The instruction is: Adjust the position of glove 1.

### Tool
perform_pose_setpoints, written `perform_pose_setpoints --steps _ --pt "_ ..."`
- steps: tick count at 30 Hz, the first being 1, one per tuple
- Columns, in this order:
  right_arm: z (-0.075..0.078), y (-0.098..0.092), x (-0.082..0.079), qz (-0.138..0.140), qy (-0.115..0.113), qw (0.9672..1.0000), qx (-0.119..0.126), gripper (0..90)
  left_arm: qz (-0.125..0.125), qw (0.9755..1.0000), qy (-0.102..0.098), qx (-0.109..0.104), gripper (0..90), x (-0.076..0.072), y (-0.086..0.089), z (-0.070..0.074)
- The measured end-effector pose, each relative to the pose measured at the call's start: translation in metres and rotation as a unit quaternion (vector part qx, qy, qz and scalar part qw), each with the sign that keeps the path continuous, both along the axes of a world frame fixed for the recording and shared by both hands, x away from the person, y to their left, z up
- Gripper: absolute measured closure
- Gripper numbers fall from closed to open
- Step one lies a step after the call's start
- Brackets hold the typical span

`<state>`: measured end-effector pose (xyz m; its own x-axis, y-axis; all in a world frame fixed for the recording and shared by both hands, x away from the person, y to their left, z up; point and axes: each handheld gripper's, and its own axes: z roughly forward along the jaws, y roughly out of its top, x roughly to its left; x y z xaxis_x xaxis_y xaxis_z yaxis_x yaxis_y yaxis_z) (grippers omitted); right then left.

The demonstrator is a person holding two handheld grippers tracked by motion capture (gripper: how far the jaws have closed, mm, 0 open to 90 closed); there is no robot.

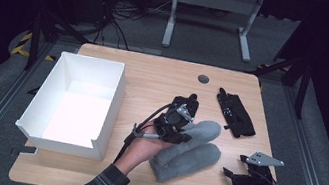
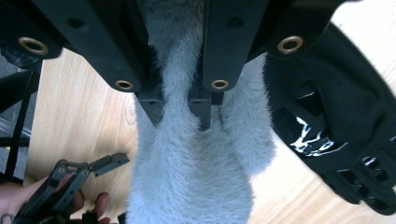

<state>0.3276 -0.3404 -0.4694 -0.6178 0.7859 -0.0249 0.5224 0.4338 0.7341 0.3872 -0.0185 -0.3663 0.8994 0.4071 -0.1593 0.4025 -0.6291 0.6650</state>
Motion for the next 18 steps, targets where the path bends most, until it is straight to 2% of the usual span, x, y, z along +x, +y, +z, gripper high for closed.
perform_pose_setpoints --steps 7,13,18 --pt "0.0 0.0 0.0 0.0 0.0 1.0 0.0 14.8 -0.02 0.9997 -0.001 0.016 82.5 -0.004 -0.011 -0.012" --pt "0.0 0.0 0.0 0.0 0.0 1.0 0.0 14.8 -0.038 0.9991 0.001 0.022 82.1 -0.005 -0.018 -0.025" --pt "0.0 0.0 0.0 0.0 0.0 1.0 0.0 14.8 -0.045 0.9985 0.009 0.03 81.4 -0.006 -0.021 -0.033"
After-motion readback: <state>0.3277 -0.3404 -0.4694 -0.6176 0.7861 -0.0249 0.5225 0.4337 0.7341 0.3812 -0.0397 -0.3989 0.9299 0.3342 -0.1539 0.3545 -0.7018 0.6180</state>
